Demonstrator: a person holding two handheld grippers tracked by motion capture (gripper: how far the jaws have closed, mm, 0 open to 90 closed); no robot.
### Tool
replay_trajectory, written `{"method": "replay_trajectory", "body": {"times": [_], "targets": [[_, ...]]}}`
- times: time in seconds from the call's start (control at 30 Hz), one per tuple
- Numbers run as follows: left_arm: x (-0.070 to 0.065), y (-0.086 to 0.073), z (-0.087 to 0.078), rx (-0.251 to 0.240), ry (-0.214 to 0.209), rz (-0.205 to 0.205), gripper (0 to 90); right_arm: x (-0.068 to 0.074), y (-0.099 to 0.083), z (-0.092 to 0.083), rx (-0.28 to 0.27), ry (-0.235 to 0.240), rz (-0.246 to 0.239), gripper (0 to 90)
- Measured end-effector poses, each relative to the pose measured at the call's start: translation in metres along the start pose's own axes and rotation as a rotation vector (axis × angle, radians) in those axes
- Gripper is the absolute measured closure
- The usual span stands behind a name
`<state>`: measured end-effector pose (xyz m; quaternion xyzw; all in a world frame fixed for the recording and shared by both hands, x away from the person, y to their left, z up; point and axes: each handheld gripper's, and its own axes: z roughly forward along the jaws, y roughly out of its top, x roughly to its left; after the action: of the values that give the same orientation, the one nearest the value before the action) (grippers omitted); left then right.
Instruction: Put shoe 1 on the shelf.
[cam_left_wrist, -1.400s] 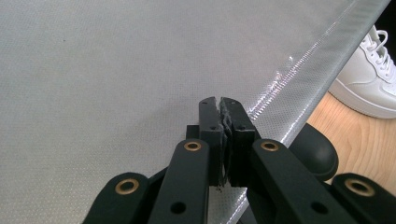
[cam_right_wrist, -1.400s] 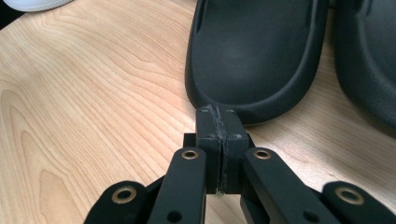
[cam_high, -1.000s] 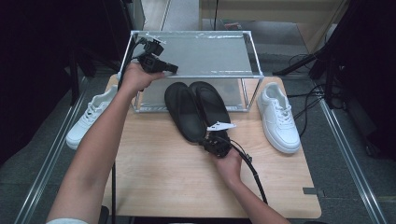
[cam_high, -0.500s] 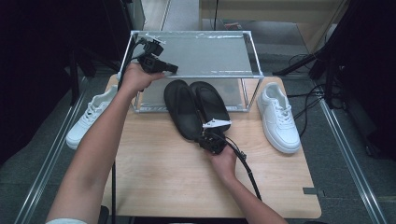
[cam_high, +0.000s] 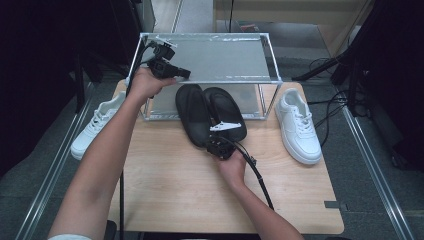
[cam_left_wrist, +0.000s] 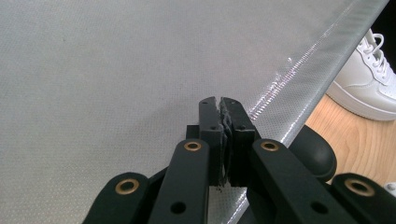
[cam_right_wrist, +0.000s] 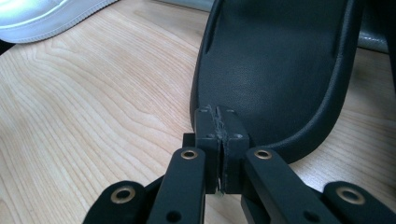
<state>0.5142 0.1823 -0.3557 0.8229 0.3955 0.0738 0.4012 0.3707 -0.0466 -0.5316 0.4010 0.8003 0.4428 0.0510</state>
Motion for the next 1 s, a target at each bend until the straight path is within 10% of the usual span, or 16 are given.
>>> {"method": "replay_trajectory", "body": {"times": [1.0], "targets": [[0.001, -0.001, 0.0, -0.007, -0.008, -0.007, 88.0, -0.015, -0.003, -0.001, 0.013, -0.016, 0.014, 89.2]]}}
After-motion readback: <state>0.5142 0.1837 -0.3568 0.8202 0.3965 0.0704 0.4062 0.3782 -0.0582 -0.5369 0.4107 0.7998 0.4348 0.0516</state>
